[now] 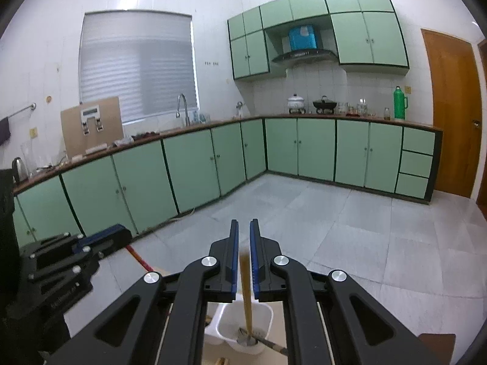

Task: Organize utensils
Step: 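Lift both chopsticks and lower them into the white holder with both tools, then open both tools to release the chopsticks in the holder, then move both tools back over the remaining chopsticks on the table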

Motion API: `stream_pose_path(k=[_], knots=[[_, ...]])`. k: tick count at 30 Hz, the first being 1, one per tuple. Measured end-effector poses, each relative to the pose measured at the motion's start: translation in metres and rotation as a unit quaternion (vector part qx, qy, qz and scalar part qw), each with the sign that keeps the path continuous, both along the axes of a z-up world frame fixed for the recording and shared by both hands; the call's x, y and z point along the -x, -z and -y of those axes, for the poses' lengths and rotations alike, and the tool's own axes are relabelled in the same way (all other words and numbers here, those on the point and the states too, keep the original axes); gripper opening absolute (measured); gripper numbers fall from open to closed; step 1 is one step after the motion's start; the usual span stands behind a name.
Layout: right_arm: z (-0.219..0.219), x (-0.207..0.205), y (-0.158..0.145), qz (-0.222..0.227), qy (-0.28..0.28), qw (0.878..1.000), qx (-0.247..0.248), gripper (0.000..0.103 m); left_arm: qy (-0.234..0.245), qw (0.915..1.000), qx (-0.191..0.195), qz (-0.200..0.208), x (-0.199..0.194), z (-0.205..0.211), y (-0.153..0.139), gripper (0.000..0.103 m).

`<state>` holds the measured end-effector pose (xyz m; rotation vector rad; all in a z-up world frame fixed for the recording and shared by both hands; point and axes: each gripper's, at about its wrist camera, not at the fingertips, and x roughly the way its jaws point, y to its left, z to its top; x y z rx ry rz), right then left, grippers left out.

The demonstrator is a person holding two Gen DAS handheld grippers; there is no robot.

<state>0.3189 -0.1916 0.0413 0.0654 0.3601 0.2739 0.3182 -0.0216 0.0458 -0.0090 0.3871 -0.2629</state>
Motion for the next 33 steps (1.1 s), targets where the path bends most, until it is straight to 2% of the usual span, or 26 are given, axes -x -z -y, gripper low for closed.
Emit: stream_pose_path(k=[2, 4, 5, 7, 10, 14, 17, 22, 27, 33], knots=[[0.004, 0.001, 0.003, -0.006, 0.001, 1.000, -0.001, 0.012, -0.003, 1.0000, 0.004, -0.001, 0.002, -0.005, 0.001, 0.007], [0.011, 0.007, 0.003, -0.010, 0.004, 1.000, -0.012, 0.022, -0.005, 1.0000, 0.005, 0.001, 0.008, -0.009, 0.001, 0.012], [0.014, 0.008, 0.003, -0.011, 0.006, 1.000, -0.015, 0.031, -0.007, 1.0000, 0.005, 0.003, 0.011, -0.010, 0.000, 0.015], [0.022, 0.019, 0.005, -0.010, 0.012, 1.000, -0.021, 0.035, -0.009, 0.9999, 0.005, 0.008, 0.020, -0.014, -0.002, 0.021], [0.034, 0.037, 0.009, -0.013, 0.020, 0.999, -0.034, 0.051, -0.015, 0.9998, 0.006, 0.011, 0.040, -0.019, 0.001, 0.031], [0.046, 0.071, 0.025, -0.018, 0.025, 0.999, -0.045, 0.063, -0.018, 0.9998, 0.008, 0.009, 0.073, -0.022, 0.015, 0.043], [0.050, 0.106, 0.049, -0.028, 0.028, 0.998, -0.045, 0.072, -0.024, 0.9996, 0.012, -0.007, 0.102, -0.024, 0.036, 0.051], [0.040, 0.151, 0.105, -0.084, 0.027, 0.995, -0.038, 0.073, -0.019, 0.9965, 0.022, -0.078, 0.142, -0.027, 0.092, 0.056], [0.022, 0.178, 0.161, -0.154, 0.021, 0.987, -0.034, 0.074, -0.011, 0.9895, -0.016, -0.144, 0.174, -0.023, 0.152, 0.058], [0.008, 0.198, 0.203, -0.200, 0.019, 0.980, -0.011, 0.074, -0.007, 0.9801, -0.035, -0.195, 0.194, -0.028, 0.195, 0.059]])
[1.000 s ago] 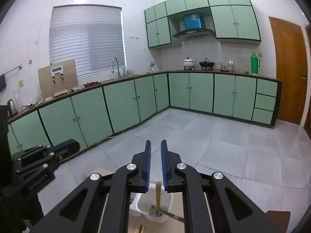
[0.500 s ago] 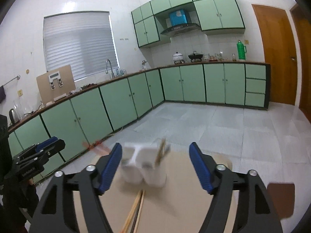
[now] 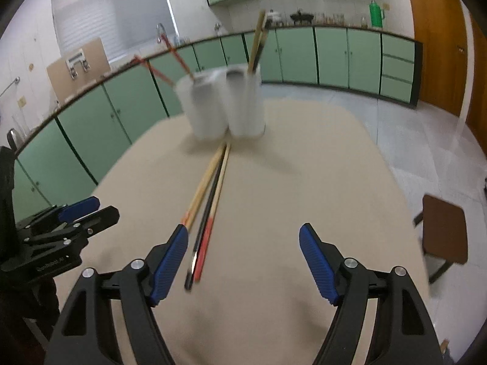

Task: Organize utensils
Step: 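Move both tools back over the remaining chopsticks on the table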

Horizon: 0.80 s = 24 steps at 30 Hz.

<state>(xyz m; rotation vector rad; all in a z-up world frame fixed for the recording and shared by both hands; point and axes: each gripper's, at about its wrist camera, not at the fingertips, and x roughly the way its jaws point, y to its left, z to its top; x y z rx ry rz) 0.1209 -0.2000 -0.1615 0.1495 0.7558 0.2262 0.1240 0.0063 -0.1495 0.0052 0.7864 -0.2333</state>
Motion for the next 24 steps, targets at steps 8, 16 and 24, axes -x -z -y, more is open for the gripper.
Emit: stream_pose_path(k=[8, 16, 24], knots=[[-0.010, 0.012, 0.030, -0.037, -0.007, 0.999, 0.010, 0.074, -0.001, 0.9993, -0.008, -0.036, 0.017, 0.004, 0.025, 0.060], [-0.020, 0.017, 0.044, -0.056, -0.015, 0.998, 0.020, 0.074, 0.000, 0.9988, -0.012, -0.048, 0.016, 0.010, 0.033, 0.061], [-0.026, 0.014, 0.044, -0.058, -0.014, 0.998, 0.031, 0.074, -0.002, 0.9981, -0.013, -0.060, 0.014, 0.012, 0.041, 0.062]])
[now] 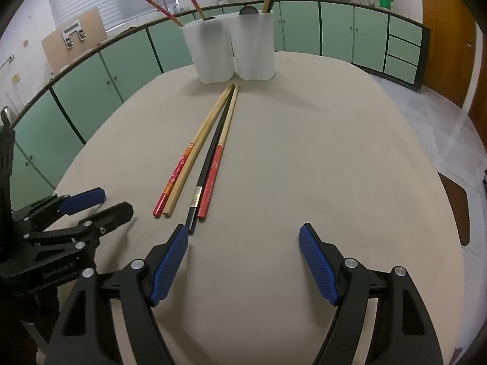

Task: Organize utensils
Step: 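Move both tools back over the remaining chopsticks on the table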

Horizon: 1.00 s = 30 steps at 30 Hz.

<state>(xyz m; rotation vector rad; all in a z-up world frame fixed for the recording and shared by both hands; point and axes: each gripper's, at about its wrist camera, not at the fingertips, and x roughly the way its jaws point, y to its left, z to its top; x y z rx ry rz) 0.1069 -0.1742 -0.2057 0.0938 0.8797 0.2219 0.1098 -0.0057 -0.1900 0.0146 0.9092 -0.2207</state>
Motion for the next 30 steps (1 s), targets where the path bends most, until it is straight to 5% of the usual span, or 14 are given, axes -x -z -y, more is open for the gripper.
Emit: stream_pose_path(k=[13, 26, 30], knots=[[-0.010, -0.009, 0.003, 0.005, 0.004, 1.000, 0.028, 0.078, -0.009, 1.0000, 0.002, 0.002, 0.000, -0.002, 0.000, 0.064], [-0.011, -0.009, -0.003, 0.013, 0.000, 1.000, 0.004, 0.078, -0.020, 0.9998, -0.002, 0.003, 0.004, -0.012, -0.002, 0.064], [-0.009, -0.012, 0.000, 0.012, 0.006, 0.999, 0.039, 0.078, -0.021, 0.9998, -0.002, 0.002, 0.003, -0.012, -0.001, 0.065]])
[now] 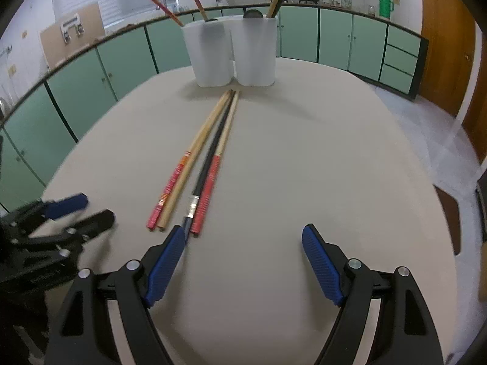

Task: Organize utensils
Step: 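Move both tools back over the remaining chopsticks on the table, then close the right tool on the red chopstick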

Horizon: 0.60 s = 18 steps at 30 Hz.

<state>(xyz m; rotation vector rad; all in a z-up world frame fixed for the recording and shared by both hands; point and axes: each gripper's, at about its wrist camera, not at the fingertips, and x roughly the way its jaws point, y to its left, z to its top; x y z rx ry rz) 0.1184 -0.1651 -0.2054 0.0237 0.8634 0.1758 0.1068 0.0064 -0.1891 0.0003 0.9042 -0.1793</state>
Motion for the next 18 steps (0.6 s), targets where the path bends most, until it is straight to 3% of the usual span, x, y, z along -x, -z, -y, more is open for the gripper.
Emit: stream_pose_path(k=[6, 13, 18], knots=[[-0.013, 0.000, 0.004, -0.004, -0.013, 1.000, 0.026, 0.078, -0.001, 1.0000, 0.002, 0.000, 0.000, -0.001, 0.001, 0.065], [-0.020, -0.004, 0.003, -0.003, -0.019, 1.000, 0.022, 0.076, -0.001, 1.0000, 0.003, 0.000, -0.001, -0.001, 0.001, 0.066], [-0.020, -0.007, 0.002, 0.002, -0.027, 1.000, 0.017, 0.052, -0.001, 1.0000, 0.000, -0.001, -0.002, 0.000, 0.001, 0.066]])
